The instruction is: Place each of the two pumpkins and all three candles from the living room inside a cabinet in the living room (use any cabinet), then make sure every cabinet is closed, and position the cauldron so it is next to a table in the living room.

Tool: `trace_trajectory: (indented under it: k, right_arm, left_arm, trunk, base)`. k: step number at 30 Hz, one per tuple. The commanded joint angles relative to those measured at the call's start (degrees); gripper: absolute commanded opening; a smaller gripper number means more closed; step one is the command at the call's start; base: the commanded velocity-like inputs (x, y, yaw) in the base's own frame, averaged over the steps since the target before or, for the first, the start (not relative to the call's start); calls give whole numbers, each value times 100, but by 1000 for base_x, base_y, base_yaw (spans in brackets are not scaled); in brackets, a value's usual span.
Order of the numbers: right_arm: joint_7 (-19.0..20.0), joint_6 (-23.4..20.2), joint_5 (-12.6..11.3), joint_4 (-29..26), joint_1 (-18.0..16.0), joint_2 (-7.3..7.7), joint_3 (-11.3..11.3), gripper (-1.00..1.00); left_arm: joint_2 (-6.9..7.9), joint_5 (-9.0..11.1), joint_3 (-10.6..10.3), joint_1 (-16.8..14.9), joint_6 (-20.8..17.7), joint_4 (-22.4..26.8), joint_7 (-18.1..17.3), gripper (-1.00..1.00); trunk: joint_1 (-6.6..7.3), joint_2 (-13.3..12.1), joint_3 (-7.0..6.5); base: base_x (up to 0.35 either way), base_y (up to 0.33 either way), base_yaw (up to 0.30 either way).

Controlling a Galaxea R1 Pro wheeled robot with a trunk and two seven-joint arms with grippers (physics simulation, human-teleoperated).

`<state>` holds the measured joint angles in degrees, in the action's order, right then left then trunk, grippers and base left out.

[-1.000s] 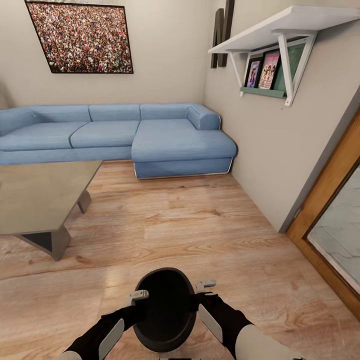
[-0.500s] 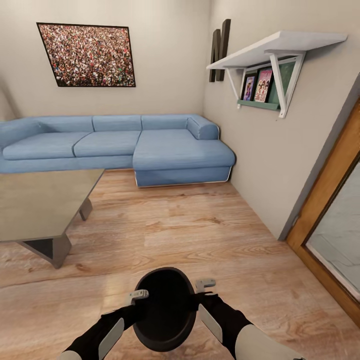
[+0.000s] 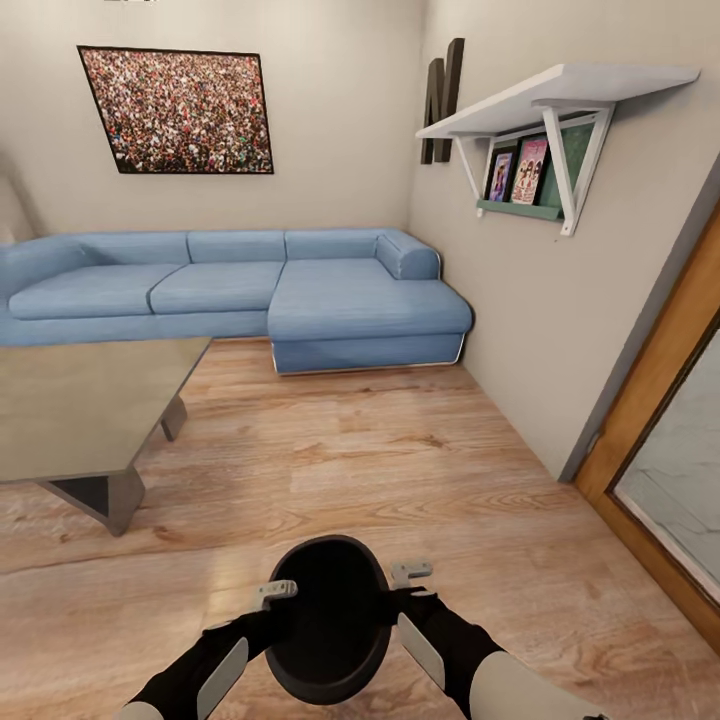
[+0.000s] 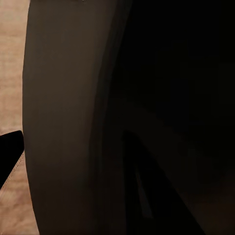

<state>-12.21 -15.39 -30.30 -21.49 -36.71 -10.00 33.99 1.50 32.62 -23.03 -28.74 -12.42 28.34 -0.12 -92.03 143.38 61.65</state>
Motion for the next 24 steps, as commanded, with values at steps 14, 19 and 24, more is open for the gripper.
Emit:
trace_trajectory:
  k: [14,19,24]
  right_arm:
    - [148,46,-352,-470,-3,0,28,-100]
    - [149,53,-353,-478,-3,0,44,-100]
    - [-11,60,-77,-68,18,0,110,-100]
  left_arm:
    - [1,237,9,2,5,68,-155,-100]
    - [0,237,10,8,19,128,-148,-100]
    - [61,46,-18,-6,40,74,3,-100]
  trunk:
    - [2,3,-27]
    - [2,3,-33]
    - [1,3,-33]
  base:
    - [21,0,256]
    - [267,0,160]
    - [192,0,18]
